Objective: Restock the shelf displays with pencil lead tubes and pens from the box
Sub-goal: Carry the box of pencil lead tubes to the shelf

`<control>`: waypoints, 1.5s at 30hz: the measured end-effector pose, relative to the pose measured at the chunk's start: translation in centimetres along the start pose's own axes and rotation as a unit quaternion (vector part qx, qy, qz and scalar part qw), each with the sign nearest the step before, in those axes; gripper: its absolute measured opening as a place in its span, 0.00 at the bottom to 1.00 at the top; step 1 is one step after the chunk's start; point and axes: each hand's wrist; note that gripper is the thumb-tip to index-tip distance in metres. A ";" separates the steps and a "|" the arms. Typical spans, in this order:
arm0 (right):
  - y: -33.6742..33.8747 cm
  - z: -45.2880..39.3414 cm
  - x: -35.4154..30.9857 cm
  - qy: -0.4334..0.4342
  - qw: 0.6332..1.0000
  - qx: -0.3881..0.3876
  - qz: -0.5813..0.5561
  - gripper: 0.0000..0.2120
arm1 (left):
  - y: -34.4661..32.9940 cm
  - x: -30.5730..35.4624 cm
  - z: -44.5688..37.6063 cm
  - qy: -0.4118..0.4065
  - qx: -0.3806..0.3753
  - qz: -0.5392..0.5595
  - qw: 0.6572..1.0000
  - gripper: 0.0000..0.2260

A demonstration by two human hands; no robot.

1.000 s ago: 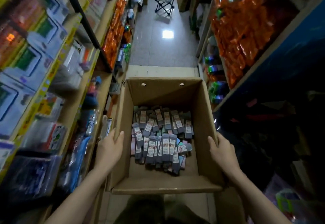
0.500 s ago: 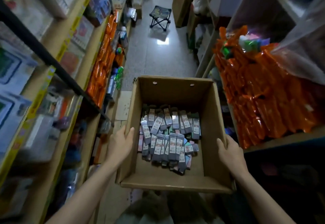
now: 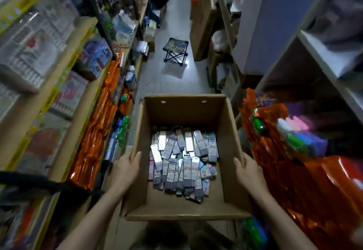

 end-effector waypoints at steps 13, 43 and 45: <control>-4.8 -26.4 -21.0 -0.002 1.000 -0.026 -0.010 0.15 | -0.4 6.7 -32.4 0.013 0.006 0.001 1.000 0.16; -5.8 -86.6 -66.7 0.047 0.999 -0.021 -0.009 0.12 | -2.5 31.5 -103.5 0.017 0.005 0.048 0.999 0.16; -6.0 -90.2 -69.5 0.033 0.999 -0.022 -0.016 0.13 | -2.9 32.8 -108.4 0.007 0.002 0.042 0.999 0.17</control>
Point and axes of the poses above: each hand's wrist, its own z-axis away from the middle knuckle, its own y-axis out of the back of the hand, x = y × z, and after that the axes turned 6 degrees about -y, right-handed
